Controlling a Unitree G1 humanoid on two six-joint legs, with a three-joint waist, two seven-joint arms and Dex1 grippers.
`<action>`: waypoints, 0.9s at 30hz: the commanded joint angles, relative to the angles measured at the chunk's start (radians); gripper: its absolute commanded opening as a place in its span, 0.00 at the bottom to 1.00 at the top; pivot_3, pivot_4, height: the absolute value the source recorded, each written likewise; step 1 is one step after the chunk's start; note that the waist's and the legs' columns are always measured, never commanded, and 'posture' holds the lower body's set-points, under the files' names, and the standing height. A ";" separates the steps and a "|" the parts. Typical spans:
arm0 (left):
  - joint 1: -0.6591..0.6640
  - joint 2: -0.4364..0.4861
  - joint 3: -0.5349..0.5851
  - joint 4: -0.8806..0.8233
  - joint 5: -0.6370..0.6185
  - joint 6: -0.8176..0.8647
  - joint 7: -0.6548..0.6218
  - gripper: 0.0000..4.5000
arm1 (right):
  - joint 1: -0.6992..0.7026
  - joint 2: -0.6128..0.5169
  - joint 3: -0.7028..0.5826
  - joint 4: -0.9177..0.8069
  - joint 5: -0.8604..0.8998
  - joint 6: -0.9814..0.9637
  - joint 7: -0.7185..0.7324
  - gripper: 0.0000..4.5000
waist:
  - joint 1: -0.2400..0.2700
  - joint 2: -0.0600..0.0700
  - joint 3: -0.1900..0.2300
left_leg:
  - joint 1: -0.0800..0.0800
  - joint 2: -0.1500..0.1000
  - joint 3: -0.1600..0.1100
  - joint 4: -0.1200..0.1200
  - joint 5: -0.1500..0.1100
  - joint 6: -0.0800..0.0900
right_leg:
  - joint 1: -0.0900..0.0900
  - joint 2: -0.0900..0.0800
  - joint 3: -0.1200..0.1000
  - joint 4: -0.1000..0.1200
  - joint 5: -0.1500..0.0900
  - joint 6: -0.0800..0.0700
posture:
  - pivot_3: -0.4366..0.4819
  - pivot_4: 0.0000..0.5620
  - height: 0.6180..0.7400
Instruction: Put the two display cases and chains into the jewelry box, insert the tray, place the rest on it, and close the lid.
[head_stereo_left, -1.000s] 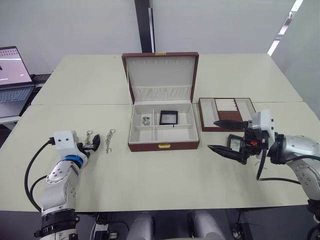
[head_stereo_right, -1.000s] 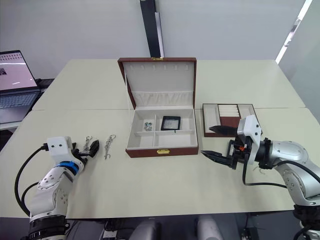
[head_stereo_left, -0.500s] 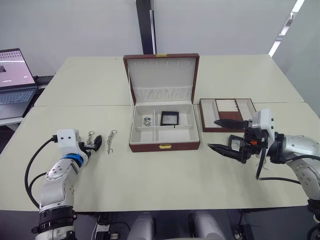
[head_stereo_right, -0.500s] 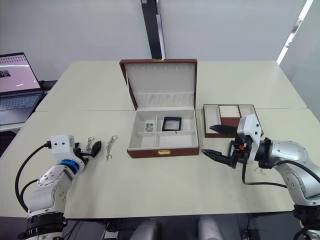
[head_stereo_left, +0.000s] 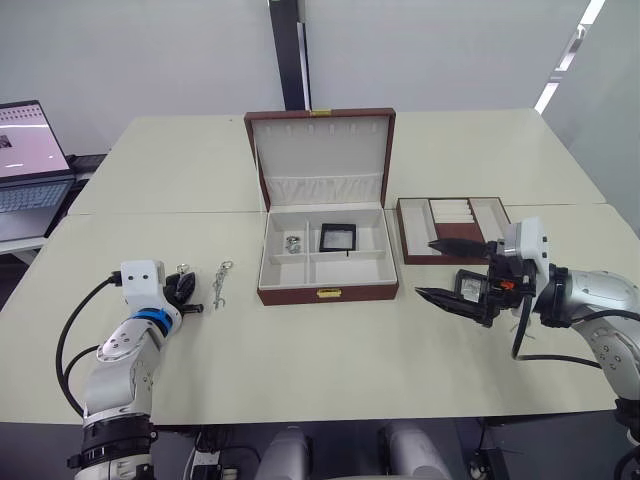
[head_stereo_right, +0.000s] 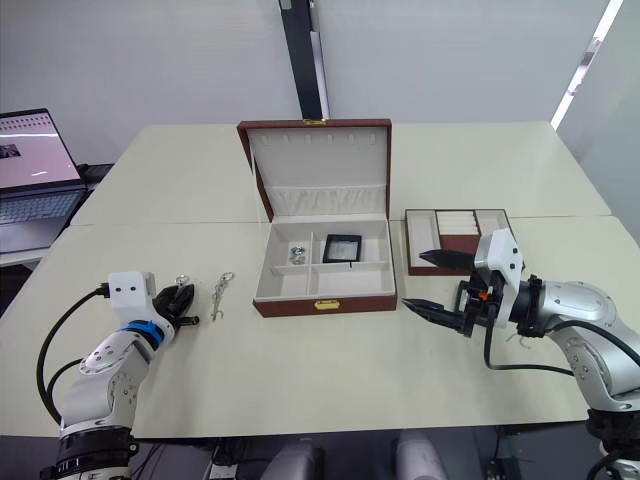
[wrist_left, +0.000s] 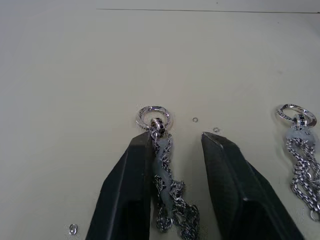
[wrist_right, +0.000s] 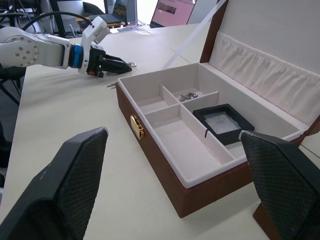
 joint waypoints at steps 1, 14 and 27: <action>0.033 -0.018 -0.007 0.034 0.004 0.036 0.012 0.08 | -0.013 -0.011 -0.021 -0.007 0.000 -0.003 0.008 1.00 | 0.000 0.000 0.000 | 0.000 0.000 0.000 0.000 0.000 0.000 | 0.000 0.000 0.000 0.000 0.000 0.000 | 0.48 0.27 1.00; 0.003 -0.073 0.080 -0.005 -0.078 -0.023 0.029 0.02 | -0.034 -0.011 -0.024 0.005 0.003 -0.003 0.018 1.00 | 0.000 0.001 -0.001 | 0.000 0.000 0.000 0.000 0.000 0.000 | 0.000 0.000 0.000 -0.001 0.000 0.000 | 0.48 0.27 1.00; -0.027 -0.063 0.047 -0.314 -0.223 0.069 -0.022 0.02 | -0.049 -0.022 -0.093 -0.070 0.095 0.067 0.002 1.00 | 0.003 -0.007 0.003 | -0.002 0.000 -0.002 0.000 0.000 0.000 | 0.000 0.000 -0.002 -0.002 0.000 0.000 | 0.48 0.27 1.00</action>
